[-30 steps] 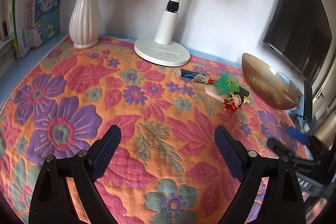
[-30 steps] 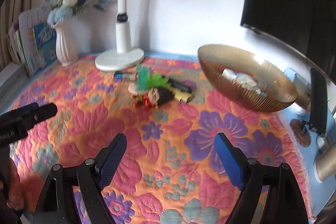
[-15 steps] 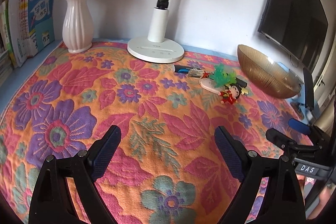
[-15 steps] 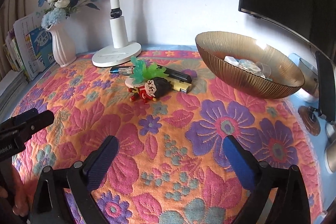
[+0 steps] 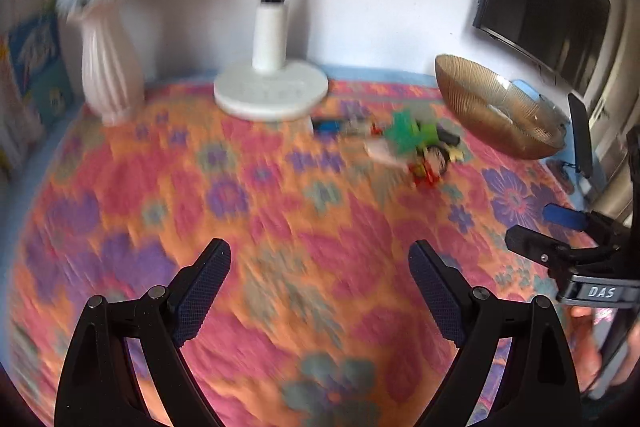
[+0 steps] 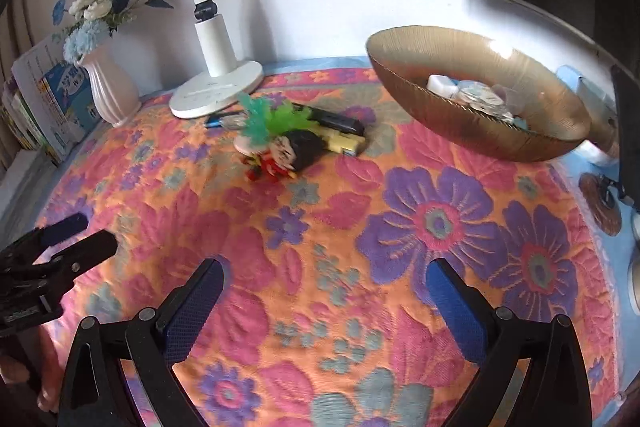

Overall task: Organize rigid objects
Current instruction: 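Grasp the red-clad boy figure with the right gripper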

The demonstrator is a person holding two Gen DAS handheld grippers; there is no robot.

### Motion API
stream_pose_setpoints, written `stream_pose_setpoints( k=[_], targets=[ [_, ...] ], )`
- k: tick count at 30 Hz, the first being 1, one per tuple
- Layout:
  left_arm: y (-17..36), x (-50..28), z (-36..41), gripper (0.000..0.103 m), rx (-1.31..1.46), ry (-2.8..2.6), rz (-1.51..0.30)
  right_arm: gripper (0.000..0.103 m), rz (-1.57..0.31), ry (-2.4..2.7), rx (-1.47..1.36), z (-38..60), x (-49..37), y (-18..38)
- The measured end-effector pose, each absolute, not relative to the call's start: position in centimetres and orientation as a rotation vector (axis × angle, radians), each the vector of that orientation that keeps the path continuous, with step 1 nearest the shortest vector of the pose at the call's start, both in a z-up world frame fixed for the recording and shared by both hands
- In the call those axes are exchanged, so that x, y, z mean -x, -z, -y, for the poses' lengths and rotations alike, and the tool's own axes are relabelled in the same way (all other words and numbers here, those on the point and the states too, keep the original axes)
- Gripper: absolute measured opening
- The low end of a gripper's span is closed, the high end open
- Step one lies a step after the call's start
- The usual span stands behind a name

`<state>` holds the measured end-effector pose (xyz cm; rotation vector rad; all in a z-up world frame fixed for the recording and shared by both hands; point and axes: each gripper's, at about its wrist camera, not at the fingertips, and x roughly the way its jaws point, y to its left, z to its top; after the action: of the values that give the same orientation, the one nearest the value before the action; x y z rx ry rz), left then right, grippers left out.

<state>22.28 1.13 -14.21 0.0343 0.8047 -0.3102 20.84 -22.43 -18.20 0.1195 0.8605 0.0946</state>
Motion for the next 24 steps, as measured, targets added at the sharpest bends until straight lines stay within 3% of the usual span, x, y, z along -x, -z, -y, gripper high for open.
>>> stream_pose_setpoints(
  k=[6, 7, 8, 10, 15, 21, 22, 24],
  targets=[
    [11.9, -27.4, 0.6, 0.089, -0.215, 0.395, -0.743, 0.1, -0.889, -0.147, -0.245, 22.6, -25.5, 17.3],
    [12.0, -28.1, 1.0, 0.088, -0.235, 0.414, -0.734, 0.093, -0.896, -0.16, -0.264, 22.6, -26.3, 17.7],
    [12.2, -28.7, 1.5, 0.082, -0.261, 0.432, -0.717, 0.078, -0.902, -0.196, -0.284, 22.5, -27.2, 18.2],
    [13.2, -30.2, 2.6, 0.067, -0.328, 0.465, -0.695, 0.069, -0.903, -0.242, -0.28, 22.0, -28.3, 18.9],
    [16.3, -32.9, 4.8, 0.064, -0.464, 0.55, -0.714, 0.069, -0.892, -0.21, -0.256, 21.6, -30.0, 20.2],
    [18.1, -35.0, 6.0, 0.044, -0.451, 0.61, -0.746, 0.069, -0.921, -0.223, -0.3, 22.0, -32.3, 21.1],
    [18.1, -35.0, 6.1, 0.037, -0.451, 0.613, -0.744, 0.066, -0.917, -0.218, -0.299, 21.9, -32.4, 21.1],
    [18.0, -34.8, 6.4, 0.034, -0.457, 0.631, -0.736, 0.061, -0.91, -0.195, -0.275, 21.6, -32.4, 21.1]
  ],
)
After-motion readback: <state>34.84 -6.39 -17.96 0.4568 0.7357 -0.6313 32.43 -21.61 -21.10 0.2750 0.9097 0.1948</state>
